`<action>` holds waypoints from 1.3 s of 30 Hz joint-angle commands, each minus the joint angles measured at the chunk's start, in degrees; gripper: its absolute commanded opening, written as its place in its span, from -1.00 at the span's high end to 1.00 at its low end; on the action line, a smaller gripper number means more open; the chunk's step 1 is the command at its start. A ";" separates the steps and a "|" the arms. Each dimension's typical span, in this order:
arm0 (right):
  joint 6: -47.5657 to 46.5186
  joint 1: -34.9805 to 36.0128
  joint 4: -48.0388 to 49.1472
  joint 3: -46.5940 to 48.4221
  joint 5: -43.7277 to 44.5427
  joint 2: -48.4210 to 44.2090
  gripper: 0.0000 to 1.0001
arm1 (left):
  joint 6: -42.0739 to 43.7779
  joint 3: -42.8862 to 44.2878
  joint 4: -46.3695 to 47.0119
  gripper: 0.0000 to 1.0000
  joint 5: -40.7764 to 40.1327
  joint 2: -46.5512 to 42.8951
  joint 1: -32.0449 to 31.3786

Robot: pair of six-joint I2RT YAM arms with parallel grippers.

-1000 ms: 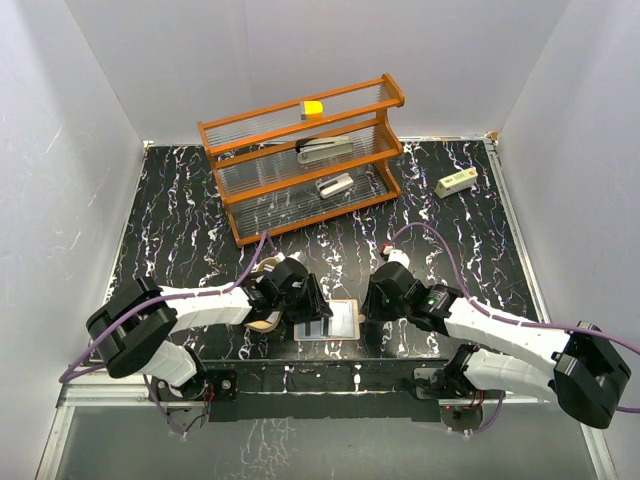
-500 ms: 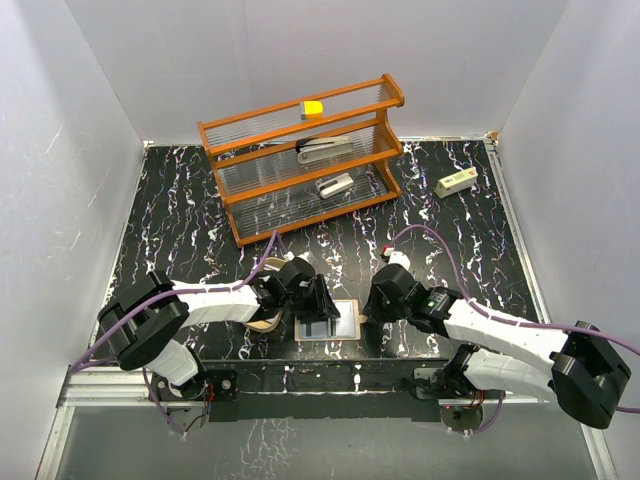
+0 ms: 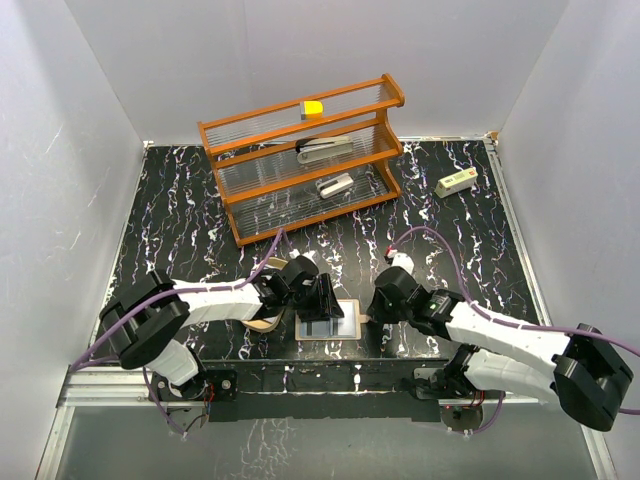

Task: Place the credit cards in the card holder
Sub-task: Insert the credit card into the card holder, then close the card holder at the center of the board.

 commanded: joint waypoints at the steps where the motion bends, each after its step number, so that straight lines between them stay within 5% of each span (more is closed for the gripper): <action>1: 1.14 0.05 -0.14 -0.67 4.44 -2.94 0.96 | 2.51 2.31 -4.99 0.01 -2.20 -3.81 -0.41; 4: 1.66 0.03 -0.18 -1.20 5.09 -3.74 0.97 | 3.26 2.92 -8.80 -0.18 -4.19 -6.35 -0.39; 18: 4.23 0.01 -2.34 -1.69 8.59 -4.32 1.00 | 3.91 5.20 -27.42 -0.40 -14.32 -12.76 -0.40; 39: 5.84 -0.04 -1.88 -3.12 7.47 -5.57 1.00 | 2.19 1.54 -18.17 -0.50 -9.90 -7.79 -0.29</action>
